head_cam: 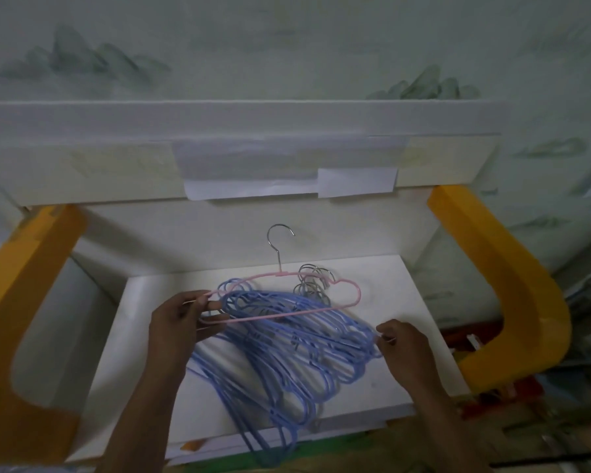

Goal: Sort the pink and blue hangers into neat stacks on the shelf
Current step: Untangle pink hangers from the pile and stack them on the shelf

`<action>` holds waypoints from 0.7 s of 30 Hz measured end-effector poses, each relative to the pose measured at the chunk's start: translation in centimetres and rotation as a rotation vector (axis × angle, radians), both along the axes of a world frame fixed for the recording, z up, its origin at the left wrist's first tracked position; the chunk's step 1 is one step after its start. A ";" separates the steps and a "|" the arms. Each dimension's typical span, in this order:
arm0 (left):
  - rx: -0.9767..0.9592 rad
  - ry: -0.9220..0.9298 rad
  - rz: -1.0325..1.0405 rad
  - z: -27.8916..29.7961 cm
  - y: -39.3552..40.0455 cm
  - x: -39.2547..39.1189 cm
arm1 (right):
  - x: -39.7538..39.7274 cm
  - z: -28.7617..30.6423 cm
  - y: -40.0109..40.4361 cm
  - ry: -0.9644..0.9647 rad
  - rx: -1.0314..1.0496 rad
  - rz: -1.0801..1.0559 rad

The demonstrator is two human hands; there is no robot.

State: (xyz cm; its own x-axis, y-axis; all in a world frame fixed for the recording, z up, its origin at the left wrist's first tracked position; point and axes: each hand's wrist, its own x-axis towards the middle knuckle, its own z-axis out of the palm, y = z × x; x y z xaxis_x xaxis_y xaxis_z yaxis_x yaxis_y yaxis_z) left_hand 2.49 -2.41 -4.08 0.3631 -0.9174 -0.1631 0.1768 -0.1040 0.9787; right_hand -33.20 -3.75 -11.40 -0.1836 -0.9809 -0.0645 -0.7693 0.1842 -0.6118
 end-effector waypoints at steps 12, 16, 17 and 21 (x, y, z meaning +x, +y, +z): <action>-0.014 -0.030 0.040 0.5 0.5 0.4 | -1.1 0.2 -0.9 -0.238 -0.079 0.015; -0.060 -0.006 0.091 1.3 2.2 -0.2 | -1.2 2.0 -0.2 -0.737 -0.083 0.014; -0.069 -0.004 0.105 1.5 2.7 -0.3 | -1.3 2.4 0.0 -0.793 -0.092 0.026; -0.100 -0.022 0.165 2.3 5.6 -0.8 | -1.7 4.0 1.4 -0.848 -0.139 0.079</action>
